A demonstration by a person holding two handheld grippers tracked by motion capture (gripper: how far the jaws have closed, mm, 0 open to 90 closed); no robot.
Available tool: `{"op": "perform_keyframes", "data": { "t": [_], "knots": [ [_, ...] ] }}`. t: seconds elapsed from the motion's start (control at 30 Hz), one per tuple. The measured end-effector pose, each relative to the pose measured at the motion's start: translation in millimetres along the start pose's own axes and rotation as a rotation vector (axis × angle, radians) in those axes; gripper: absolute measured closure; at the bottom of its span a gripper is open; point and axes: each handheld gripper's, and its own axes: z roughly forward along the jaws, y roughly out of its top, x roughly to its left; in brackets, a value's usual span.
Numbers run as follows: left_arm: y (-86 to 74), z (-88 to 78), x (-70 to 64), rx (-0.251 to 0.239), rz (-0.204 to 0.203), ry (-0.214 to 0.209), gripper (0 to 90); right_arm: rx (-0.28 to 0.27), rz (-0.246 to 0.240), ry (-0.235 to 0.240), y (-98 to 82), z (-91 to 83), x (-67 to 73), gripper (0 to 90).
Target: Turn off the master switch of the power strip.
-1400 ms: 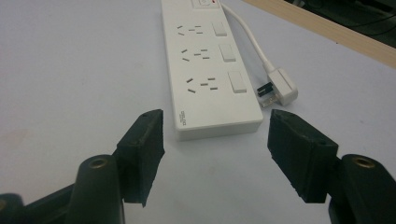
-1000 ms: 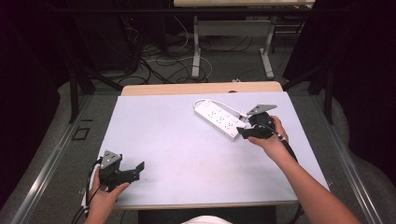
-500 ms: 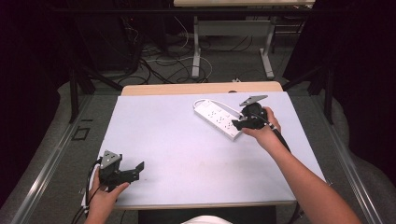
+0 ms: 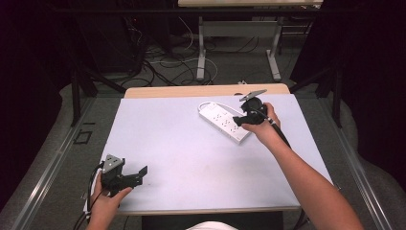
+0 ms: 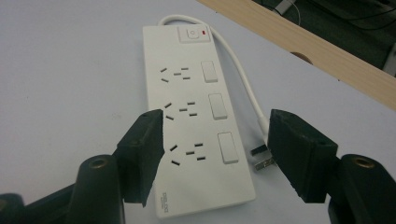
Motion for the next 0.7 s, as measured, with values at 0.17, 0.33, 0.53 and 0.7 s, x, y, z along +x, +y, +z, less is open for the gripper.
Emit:
{"op": "perform_keyframes", "data": {
  "t": [0.17,0.33,0.53,0.7],
  "knots": [
    [0.1,0.1,-0.2,0.001,0.0,-0.001,4.4,-0.004,0.006,-0.003,7.7,4.0,-1.5,35.8],
    [-0.2,0.2,0.1,0.001,0.001,-0.002,4.4,0.005,0.013,-0.003,15.0,9.9,-2.6,35.9],
    [-0.2,-0.2,0.2,-0.001,-0.001,-0.002,4.4,0.005,0.019,0.008,23.6,19.6,-2.4,35.9],
    [-0.4,-0.3,0.6,-0.005,-0.005,0.0,4.4,0.007,0.03,0.002,32.3,28.0,0.4,35.9]
  ]
}}
